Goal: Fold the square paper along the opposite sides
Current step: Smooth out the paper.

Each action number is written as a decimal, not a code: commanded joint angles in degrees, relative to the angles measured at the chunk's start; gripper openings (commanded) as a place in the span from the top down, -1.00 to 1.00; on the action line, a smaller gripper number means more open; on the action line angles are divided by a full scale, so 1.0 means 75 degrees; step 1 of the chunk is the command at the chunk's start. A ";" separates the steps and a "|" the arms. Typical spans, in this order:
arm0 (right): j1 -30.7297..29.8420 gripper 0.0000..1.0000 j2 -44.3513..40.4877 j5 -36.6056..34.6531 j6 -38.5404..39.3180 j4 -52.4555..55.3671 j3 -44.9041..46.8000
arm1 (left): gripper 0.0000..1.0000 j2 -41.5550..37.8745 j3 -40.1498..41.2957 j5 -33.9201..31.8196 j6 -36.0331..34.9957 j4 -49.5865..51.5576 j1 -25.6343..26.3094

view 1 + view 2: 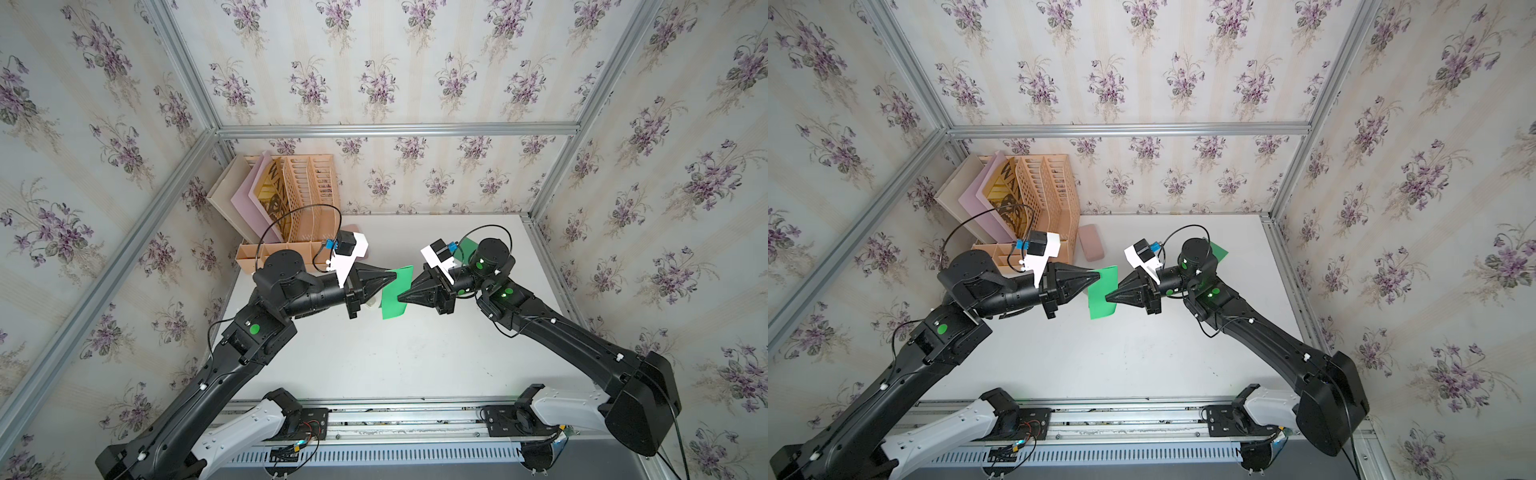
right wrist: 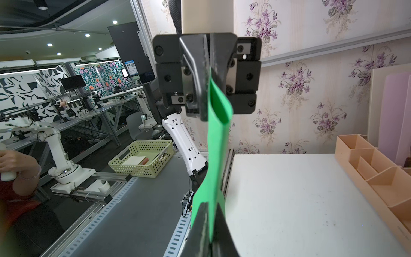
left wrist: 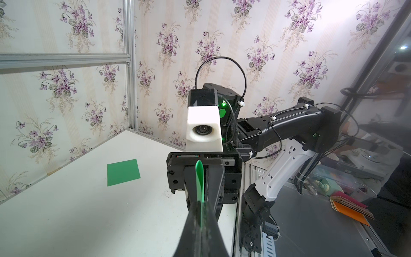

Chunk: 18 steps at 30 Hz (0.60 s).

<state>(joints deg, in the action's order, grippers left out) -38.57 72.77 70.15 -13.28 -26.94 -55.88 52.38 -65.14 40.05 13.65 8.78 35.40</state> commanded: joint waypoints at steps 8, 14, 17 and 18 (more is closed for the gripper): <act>-0.0043 0.81 -0.0023 0.0076 -0.0069 -0.0201 0.0060 | 1.00 -0.0011 -0.0094 0.0074 0.0020 -0.0502 0.0003; -0.0049 1.00 -0.0023 0.0061 -0.0081 -0.0228 0.0113 | 1.00 -0.0020 -0.0101 0.0055 0.0016 -0.0507 0.0002; -0.0049 0.84 -0.0047 0.0034 -0.0081 -0.0223 0.0126 | 1.00 -0.0035 -0.0098 0.0050 -0.0001 -0.0498 0.0003; -0.0052 0.72 -0.0035 0.0031 -0.0080 -0.0228 0.0130 | 1.00 -0.0030 -0.0103 0.0053 0.0001 -0.0503 0.0003</act>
<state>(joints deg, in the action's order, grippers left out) -38.87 72.73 70.06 -13.72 -28.10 -55.02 52.36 -65.34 40.42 13.85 8.03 35.44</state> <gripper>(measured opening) 0.089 0.059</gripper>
